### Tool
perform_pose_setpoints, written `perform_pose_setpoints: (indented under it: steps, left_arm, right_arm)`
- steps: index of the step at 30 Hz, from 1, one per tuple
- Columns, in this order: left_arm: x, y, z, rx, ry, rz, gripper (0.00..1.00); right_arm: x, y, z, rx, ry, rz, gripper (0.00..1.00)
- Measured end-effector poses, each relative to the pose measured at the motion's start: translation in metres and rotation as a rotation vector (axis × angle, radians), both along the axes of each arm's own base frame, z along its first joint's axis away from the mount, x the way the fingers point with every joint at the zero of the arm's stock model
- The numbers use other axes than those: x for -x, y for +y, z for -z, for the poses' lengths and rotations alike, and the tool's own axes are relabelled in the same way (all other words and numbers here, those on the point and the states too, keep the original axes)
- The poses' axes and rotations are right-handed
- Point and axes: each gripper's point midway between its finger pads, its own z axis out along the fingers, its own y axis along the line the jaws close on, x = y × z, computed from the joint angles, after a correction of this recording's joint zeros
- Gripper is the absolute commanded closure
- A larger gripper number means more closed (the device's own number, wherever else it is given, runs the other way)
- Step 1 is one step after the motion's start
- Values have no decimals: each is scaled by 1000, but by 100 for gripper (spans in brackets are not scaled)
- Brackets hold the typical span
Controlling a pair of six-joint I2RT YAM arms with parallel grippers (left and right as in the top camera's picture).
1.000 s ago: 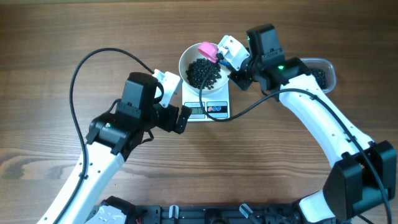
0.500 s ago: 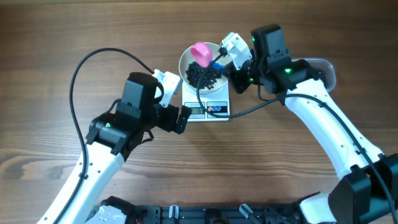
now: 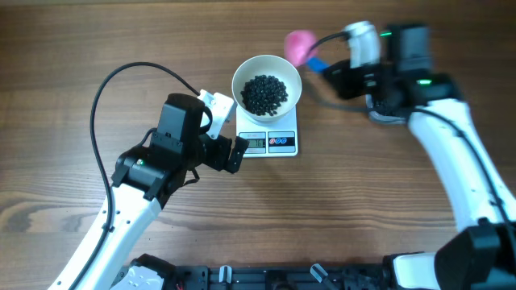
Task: Scoop item into bowl and weigh 150g on scale
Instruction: 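Carry the empty pink scoop with the right gripper back to the bean tub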
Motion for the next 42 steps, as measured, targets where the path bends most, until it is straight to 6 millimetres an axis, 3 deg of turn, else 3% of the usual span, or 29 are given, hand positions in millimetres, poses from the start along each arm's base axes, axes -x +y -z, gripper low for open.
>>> perform_pose_setpoints:
  steps: [1,2,3,6,11,13,19,28,42]
  left_arm:
    - [0,0,0,0,0,0,0]
    - [0,0,0,0,0,0,0]
    - [0,0,0,0,1,0,0]
    - [0,0,0,0,0,0,0]
    - [0,0,0,0,0,0,0]
    - [0,0,0,0,0,0,0]
    - [0,0,0,0,0,0,0]
    - [0,0,0,0,0,0,0]
    - [0,0,0,0,0,0,0]
  right_arm:
    - [-4,-21,-5,-3,-9,51,96]
    - [-6,-56,-12,-1,-19,133,96]
    - [-7,-61,-13,0,-21,143,96]
    - [0,-112,-11,18,5,252,96]
    - [21,-170,8,106,90,362,96]
    - [33,-181,19,175,132,363,96]
    - [52,-192,34,331,184,297,96]
    - [58,-216,39,501,196,297,96]
    - [58,-224,68,527,290,288,96]
